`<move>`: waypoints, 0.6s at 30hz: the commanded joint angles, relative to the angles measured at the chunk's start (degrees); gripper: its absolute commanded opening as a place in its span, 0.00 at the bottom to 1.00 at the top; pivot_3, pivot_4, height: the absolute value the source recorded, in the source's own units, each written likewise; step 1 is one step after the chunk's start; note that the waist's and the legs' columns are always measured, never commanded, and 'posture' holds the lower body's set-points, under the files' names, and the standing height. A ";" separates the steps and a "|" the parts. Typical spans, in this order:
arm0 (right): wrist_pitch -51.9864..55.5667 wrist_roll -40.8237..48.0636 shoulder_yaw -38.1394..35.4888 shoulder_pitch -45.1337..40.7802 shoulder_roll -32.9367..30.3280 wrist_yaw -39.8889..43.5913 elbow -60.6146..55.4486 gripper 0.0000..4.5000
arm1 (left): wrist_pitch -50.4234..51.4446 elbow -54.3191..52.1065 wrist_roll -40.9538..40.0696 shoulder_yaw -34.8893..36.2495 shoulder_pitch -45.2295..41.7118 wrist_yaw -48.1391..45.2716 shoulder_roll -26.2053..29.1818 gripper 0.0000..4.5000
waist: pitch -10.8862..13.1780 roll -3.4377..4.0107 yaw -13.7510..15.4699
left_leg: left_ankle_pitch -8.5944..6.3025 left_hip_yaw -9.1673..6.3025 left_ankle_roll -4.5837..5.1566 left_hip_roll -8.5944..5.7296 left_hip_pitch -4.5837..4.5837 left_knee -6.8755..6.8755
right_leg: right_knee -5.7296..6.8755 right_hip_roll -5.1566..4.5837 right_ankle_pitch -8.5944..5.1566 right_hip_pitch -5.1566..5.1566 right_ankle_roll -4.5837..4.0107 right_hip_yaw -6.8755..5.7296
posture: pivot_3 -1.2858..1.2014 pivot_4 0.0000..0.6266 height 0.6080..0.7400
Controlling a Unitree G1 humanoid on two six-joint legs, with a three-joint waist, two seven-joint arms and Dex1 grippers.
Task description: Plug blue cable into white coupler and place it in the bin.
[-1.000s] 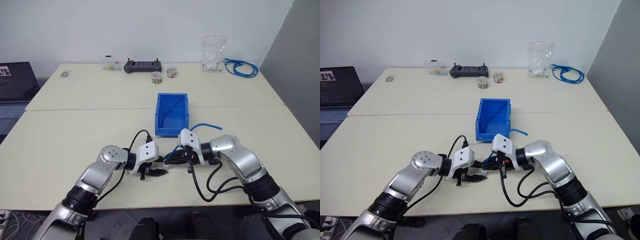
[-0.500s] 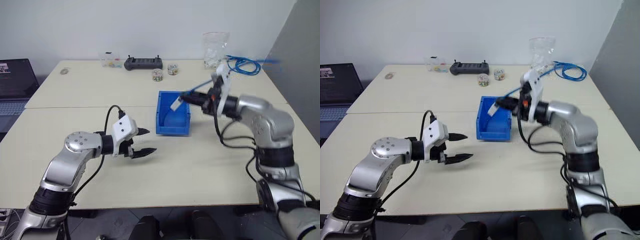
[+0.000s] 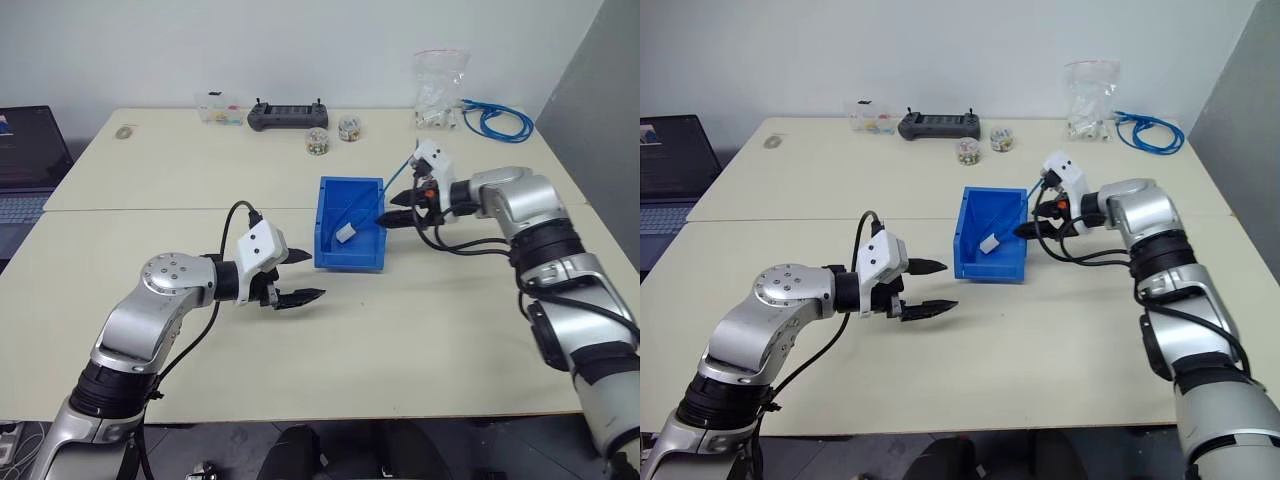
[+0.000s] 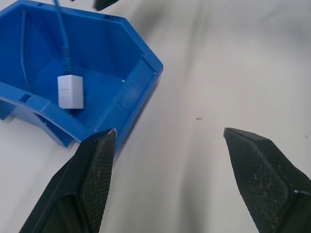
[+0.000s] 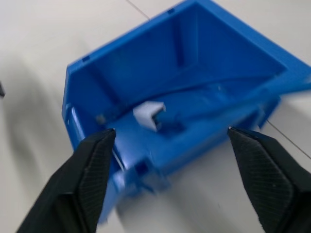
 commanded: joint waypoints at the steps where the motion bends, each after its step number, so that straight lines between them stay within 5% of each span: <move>1: -3.57 -0.24 0.45 5.03 -8.18 8.35 -12.68 0.99 | 0.07 2.05 -1.50 2.50 -1.58 0.80 -0.26 0.82 | 0.00 0.00 0.13 | -0.01 -0.02 0.01 0.00 0.01 -0.01 | 0.01 0.00 0.00 0.01 0.01 -0.03 | 0.52 0.24 1.00; 5: -3.47 4.60 -6.05 13.75 -11.51 6.59 -27.52 0.99 | -1.08 4.62 -1.24 5.02 -2.31 3.83 -0.81 0.82 | 0.01 -0.01 -0.01 | -0.09 -0.08 0.16 0.04 0.04 0.02 | 0.08 0.02 0.02 0.03 0.05 -0.10 | 0.52 0.24 1.00; 9: -0.14 11.01 -16.92 24.45 -7.59 -3.30 -40.71 0.99 | 1.84 3.13 -3.98 9.11 -1.52 6.18 -0.48 0.82 | 0.02 -0.04 -0.36 | -0.09 0.03 0.16 0.17 0.17 0.08 | 0.39 0.11 0.07 0.00 0.04 0.05 | 0.52 0.24 1.00; 18: 7.94 17.17 -20.41 36.41 -6.65 -12.35 -56.86 0.99 | 3.75 2.92 -2.07 8.33 0.15 9.03 1.65 0.82 | 0.03 -0.05 0.17 | -0.04 -0.08 0.23 0.08 0.30 0.22 | 0.79 0.10 0.08 0.04 0.03 0.01 | 0.52 0.24 1.00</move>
